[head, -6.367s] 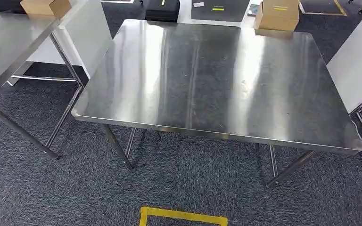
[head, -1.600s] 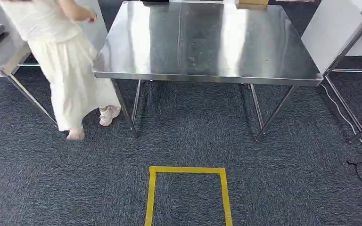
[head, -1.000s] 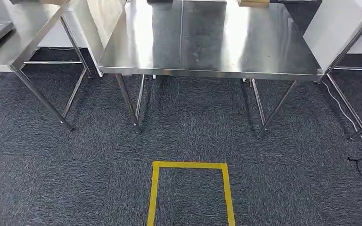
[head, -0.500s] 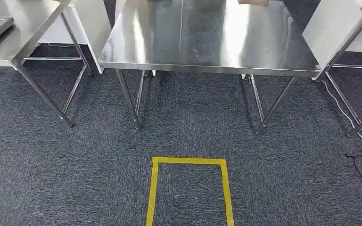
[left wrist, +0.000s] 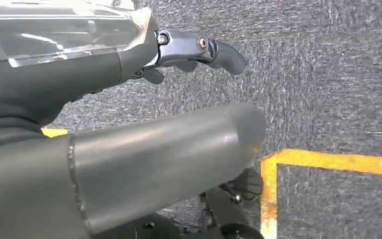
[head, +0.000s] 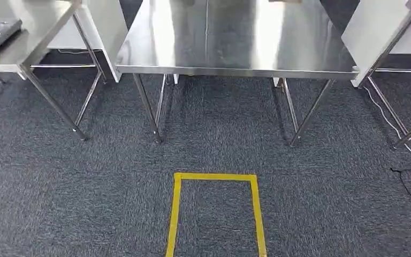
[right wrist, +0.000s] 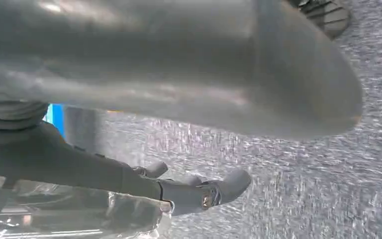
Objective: Take the parts from the cabinet and place them on the table.
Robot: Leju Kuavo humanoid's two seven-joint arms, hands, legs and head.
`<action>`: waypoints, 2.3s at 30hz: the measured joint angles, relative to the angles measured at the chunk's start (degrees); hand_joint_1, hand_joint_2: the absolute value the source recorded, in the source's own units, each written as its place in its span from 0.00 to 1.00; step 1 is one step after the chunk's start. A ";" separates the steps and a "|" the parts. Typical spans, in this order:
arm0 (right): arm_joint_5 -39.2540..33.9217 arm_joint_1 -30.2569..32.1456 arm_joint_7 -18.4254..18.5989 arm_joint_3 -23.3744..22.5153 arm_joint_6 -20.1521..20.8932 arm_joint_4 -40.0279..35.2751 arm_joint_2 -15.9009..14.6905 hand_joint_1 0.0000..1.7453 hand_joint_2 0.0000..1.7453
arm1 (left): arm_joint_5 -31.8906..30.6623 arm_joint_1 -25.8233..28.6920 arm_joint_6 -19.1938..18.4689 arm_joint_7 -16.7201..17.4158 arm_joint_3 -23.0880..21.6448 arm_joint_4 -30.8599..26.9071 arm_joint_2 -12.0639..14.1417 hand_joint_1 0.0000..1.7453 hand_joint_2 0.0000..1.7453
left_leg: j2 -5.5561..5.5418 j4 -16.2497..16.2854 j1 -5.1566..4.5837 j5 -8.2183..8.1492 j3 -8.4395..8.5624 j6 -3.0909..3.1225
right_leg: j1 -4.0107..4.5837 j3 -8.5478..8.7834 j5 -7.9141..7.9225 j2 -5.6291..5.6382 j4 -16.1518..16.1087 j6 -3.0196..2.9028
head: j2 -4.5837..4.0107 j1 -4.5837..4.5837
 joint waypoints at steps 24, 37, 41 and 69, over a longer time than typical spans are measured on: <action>-0.28 0.17 0.18 0.00 0.00 0.00 0.15 0.00 0.00 | -0.50 0.15 -0.15 -0.39 0.09 -0.02 0.09 0.00 0.00 | 0.41 -2.02 -0.32 -3.48 4.18 2.82 | 0.25 -9.62 -2.44 -0.63 15.53 0.39 | 0.00 0.04; -0.37 -0.01 0.37 0.00 0.00 0.00 -0.04 0.00 0.00 | -0.57 0.31 -0.13 -0.83 0.11 -0.02 0.07 0.00 0.00 | -0.17 15.67 -0.09 -14.31 -2.92 -0.42 | 0.12 -3.81 3.93 -0.67 -0.01 -3.27 | 0.00 -0.33; -0.50 0.12 0.31 0.00 0.00 0.00 0.02 0.00 0.00 | -0.70 0.33 0.04 -1.03 0.11 -0.02 0.09 0.00 0.00 | -0.16 7.65 -0.07 -8.02 4.05 0.03 | 0.27 -5.32 5.24 -0.61 0.08 -2.66 | 0.00 -0.39; -0.09 0.03 0.55 0.00 -0.20 0.00 0.37 0.00 0.00 | -1.05 0.33 0.79 -1.18 0.11 -0.02 0.39 0.00 0.00 | -0.22 -1.92 -1.77 -6.69 7.76 2.02 | 0.63 -7.45 7.71 -0.58 0.20 -0.51 | 0.00 -0.29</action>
